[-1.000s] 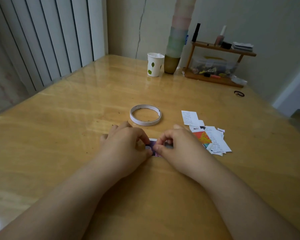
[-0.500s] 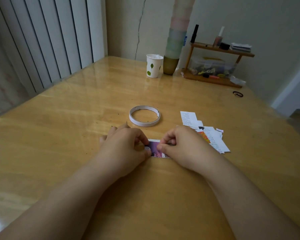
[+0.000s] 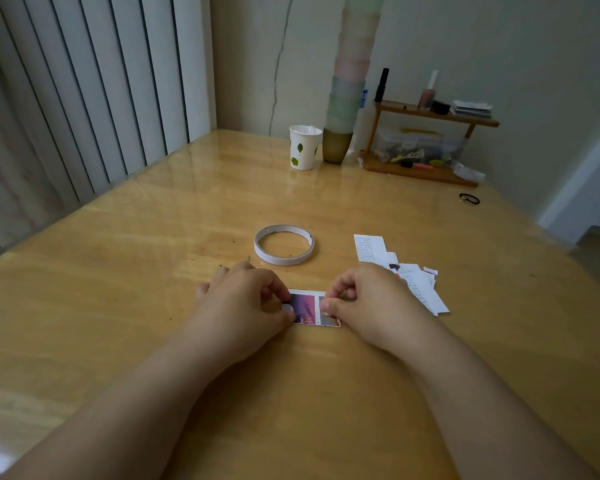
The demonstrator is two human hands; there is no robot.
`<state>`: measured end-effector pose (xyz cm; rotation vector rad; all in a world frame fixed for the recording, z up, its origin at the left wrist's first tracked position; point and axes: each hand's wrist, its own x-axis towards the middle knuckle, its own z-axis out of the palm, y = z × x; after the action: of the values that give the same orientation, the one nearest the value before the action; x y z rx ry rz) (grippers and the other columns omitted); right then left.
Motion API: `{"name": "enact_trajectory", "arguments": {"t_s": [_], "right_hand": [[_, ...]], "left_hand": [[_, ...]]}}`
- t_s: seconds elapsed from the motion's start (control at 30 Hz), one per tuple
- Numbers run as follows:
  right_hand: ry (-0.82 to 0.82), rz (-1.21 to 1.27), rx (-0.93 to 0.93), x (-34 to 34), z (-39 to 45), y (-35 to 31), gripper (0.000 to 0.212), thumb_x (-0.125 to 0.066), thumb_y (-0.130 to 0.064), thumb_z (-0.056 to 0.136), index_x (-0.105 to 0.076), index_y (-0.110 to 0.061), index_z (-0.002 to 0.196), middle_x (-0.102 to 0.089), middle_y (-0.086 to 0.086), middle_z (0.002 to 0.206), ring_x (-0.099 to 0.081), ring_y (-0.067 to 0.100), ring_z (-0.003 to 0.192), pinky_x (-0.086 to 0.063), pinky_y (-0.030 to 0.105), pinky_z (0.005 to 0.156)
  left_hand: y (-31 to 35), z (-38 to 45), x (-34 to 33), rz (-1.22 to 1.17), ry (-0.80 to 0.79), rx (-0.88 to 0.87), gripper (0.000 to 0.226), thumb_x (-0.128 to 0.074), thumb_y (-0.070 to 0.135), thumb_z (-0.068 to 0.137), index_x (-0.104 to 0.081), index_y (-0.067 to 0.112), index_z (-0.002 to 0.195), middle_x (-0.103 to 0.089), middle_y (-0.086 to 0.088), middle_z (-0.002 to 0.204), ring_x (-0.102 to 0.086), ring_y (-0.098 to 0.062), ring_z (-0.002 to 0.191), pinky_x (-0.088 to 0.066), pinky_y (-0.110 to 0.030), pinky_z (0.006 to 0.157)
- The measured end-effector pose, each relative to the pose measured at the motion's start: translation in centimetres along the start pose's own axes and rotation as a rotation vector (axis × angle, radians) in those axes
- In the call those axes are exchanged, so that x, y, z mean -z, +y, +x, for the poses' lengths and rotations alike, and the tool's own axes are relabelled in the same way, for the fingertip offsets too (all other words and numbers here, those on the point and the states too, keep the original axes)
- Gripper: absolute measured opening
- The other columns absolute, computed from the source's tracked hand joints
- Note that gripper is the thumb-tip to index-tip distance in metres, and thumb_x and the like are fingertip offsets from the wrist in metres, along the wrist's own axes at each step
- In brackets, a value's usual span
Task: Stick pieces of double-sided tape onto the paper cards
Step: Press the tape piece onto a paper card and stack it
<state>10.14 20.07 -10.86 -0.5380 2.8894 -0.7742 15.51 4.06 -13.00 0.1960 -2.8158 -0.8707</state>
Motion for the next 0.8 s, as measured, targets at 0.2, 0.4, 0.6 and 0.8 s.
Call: {"name": "enact_trajectory", "arguments": {"t_s": [0.2,0.4,0.6,0.8], "right_hand": [[0.052,-0.001,0.021,-0.1,-0.1,0.6,0.018,-0.07,-0.032,0.082,-0.061,-0.029,0.067,-0.043,-0.012,0.066,-0.041,0.012,0.08,-0.033,0.03,0.078],[0.175,0.096,0.048,0.1,0.3,1.0,0.01,-0.067,-0.032,0.085,-0.059,-0.03,0.089,-0.049,-0.011,0.074,-0.048,0.011,0.082,-0.041,0.033,0.085],[0.277,0.13,0.085,0.4,0.4,1.1,0.014,-0.063,-0.029,0.088,-0.063,-0.024,0.101,-0.056,-0.009,0.082,-0.051,0.01,0.086,-0.042,0.031,0.089],[0.368,0.228,0.14,0.5,0.5,1.5,0.015,-0.065,-0.024,0.087,-0.066,-0.022,0.102,-0.053,-0.012,0.086,-0.051,0.001,0.079,-0.038,0.01,0.068]], "left_hand": [[0.3,0.1,-0.1,0.016,-0.009,0.037,0.023,-0.065,0.04,0.079,-0.056,0.042,0.1,-0.044,0.02,0.092,-0.04,-0.008,0.104,-0.028,-0.03,0.089],[0.8,0.5,1.2,0.128,0.0,0.046,0.037,-0.058,0.035,0.087,-0.049,0.034,0.122,-0.047,0.013,0.112,-0.046,-0.012,0.108,-0.037,-0.036,0.1],[0.3,4.5,2.8,0.43,0.049,-0.107,0.037,-0.054,0.025,0.091,-0.048,0.025,0.128,-0.047,0.006,0.13,-0.048,-0.018,0.116,-0.041,-0.035,0.098],[0.0,6.8,-0.1,0.428,0.043,-0.191,0.026,-0.044,0.013,0.092,-0.06,0.023,0.11,-0.052,0.005,0.127,-0.043,-0.018,0.121,-0.017,-0.035,0.11]]}}
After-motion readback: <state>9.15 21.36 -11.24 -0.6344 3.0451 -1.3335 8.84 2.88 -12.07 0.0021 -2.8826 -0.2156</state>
